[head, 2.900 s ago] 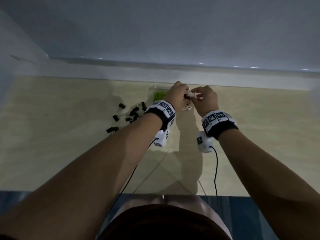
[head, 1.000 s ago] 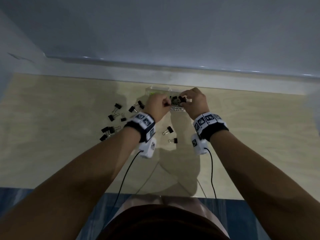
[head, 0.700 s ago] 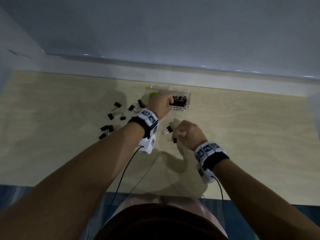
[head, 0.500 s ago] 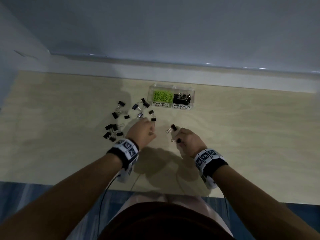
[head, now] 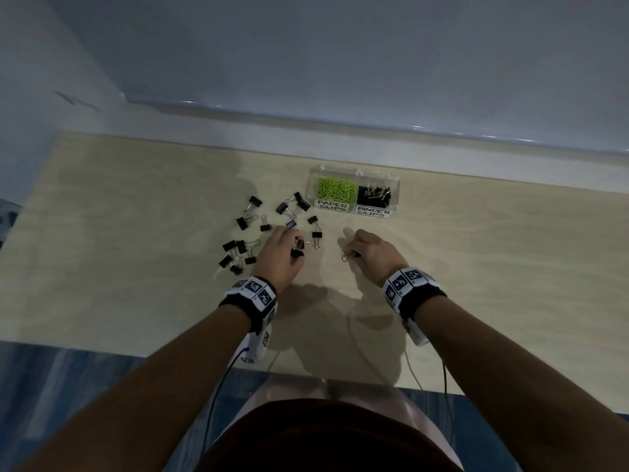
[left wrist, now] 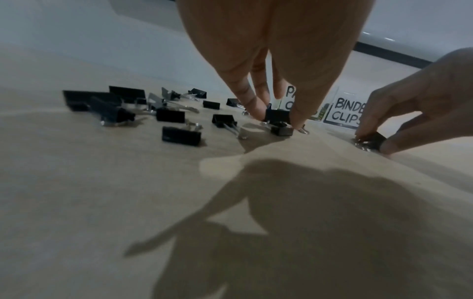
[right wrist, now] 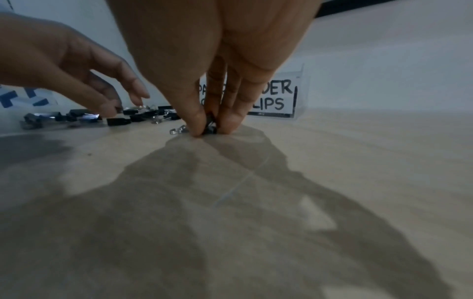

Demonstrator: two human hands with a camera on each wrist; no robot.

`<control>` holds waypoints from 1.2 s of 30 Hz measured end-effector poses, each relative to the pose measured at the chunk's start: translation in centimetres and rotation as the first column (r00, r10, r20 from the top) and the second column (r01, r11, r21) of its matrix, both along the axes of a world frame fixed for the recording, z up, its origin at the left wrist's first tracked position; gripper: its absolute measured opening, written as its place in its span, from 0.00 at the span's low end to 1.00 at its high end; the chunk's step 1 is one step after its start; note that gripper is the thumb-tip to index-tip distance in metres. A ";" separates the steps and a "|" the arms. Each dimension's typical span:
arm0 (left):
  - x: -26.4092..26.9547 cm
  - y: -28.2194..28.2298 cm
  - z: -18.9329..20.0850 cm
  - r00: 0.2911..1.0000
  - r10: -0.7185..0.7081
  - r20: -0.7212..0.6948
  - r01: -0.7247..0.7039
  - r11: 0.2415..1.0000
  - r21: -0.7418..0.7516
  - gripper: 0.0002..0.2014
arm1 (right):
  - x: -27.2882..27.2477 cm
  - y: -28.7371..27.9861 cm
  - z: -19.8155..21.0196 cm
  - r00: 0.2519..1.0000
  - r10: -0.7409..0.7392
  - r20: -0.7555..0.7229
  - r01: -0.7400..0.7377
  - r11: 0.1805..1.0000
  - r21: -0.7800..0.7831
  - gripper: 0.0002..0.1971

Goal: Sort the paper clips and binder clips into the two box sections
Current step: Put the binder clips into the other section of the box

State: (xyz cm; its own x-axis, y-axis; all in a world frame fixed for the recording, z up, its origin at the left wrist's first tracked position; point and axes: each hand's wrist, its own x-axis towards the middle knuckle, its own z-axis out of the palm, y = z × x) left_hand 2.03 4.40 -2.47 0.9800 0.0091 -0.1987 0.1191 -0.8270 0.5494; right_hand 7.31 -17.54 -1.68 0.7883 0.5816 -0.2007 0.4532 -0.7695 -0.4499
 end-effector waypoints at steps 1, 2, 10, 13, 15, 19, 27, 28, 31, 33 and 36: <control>0.4 0.0 0.0 0.999 -0.044 -0.017 0.045 0.999 0.024 0.21 | 0.0 -0.1 -0.1 1.000 0.000 0.002 0.000 1.000 -0.001 0.08; 0.7 -0.1 0.0 0.996 -0.086 -0.036 0.087 0.995 0.049 0.20 | -0.1 -0.1 -0.1 1.000 0.000 0.004 0.000 1.000 -0.005 0.08; 1.5 -0.7 0.1 0.984 -0.172 -0.047 0.178 0.972 0.153 0.15 | -0.8 -0.9 -0.2 0.998 -0.056 0.009 0.056 0.998 -0.024 0.10; 1.7 -0.4 0.2 0.989 -0.150 -0.007 0.150 0.984 0.096 0.13 | -1.3 -1.9 -0.4 0.992 -0.120 0.024 0.119 0.992 0.046 0.09; 1.6 -0.3 0.6 0.997 -0.078 0.022 0.078 0.997 0.025 0.10 | -1.2 -2.6 -0.1 0.982 -0.183 0.053 0.175 0.976 0.127 0.08; 3.2 -1.9 2.6 0.996 -0.011 0.092 0.025 0.988 -0.152 0.05 | 1.5 -3.0 2.1 0.935 -0.333 0.118 0.288 0.912 0.293 0.06; 11.6 -8.3 7.1 0.981 -0.052 0.188 0.098 0.964 -0.246 0.10 | 8.1 -2.3 3.4 0.863 -0.480 0.156 0.406 0.843 0.353 0.09; 11.8 -8.3 6.9 0.984 -0.064 0.169 0.101 0.970 -0.220 0.11 | 7.9 -2.2 3.3 0.857 -0.487 0.167 0.407 0.839 0.360 0.09; 9.9 -5.6 5.7 0.987 -0.042 0.153 0.073 0.977 -0.202 0.14 | 5.9 -1.2 2.7 0.869 -0.445 0.217 0.346 0.859 0.378 0.08; 7.3 -2.1 4.4 0.991 -0.020 0.130 0.041 0.986 -0.160 0.12 | 4.0 0.5 2.0 0.912 -0.349 0.214 0.266 0.903 0.337 0.08; 2.5 4.6 2.5 0.996 0.053 0.069 -0.047 0.995 -0.092 0.11 | 1.3 4.4 1.4 0.985 -0.124 0.122 0.089 0.962 0.259 0.10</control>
State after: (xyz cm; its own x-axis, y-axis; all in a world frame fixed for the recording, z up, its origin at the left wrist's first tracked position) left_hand 4.49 8.97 0.08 0.9905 0.0436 -0.1305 0.1168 -0.7680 0.6297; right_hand 8.64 -13.16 -0.29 0.8582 0.5104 0.0541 0.4447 -0.6868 -0.5749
